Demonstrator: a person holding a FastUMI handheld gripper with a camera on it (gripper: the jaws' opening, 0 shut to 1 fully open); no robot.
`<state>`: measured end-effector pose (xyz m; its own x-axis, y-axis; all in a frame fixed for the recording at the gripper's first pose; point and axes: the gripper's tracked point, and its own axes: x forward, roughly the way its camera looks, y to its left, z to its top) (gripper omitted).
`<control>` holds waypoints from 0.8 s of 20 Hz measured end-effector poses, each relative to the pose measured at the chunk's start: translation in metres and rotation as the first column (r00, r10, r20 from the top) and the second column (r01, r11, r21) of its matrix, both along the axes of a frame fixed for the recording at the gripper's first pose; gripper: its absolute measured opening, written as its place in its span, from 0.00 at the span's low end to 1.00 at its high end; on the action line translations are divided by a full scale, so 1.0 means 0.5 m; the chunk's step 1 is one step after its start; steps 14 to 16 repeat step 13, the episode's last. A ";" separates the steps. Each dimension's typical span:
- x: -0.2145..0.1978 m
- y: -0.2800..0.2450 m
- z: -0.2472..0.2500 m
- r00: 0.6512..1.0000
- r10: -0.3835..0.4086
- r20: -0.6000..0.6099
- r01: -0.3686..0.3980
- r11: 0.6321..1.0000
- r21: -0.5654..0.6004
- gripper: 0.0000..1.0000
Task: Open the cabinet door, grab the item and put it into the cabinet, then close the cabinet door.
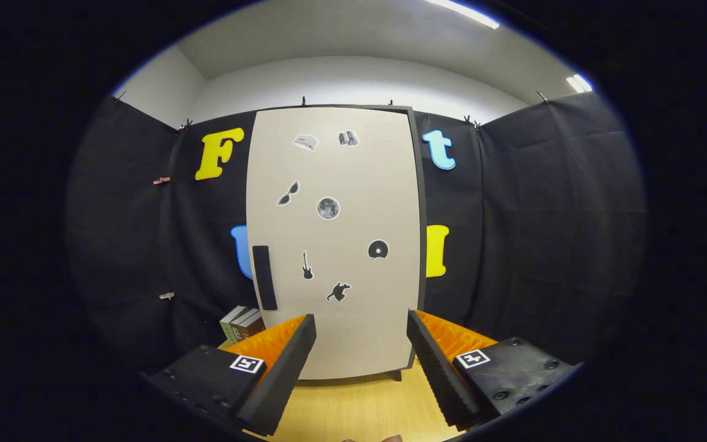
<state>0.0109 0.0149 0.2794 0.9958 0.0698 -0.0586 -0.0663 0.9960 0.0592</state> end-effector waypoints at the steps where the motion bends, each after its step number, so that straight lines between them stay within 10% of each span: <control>1: 0.000 0.000 0.000 1.000 0.000 0.000 0.000 1.000 0.000 0.97; 16: -0.006 0.007 -0.001 1.000 0.004 0.000 -0.004 1.000 -0.001 0.97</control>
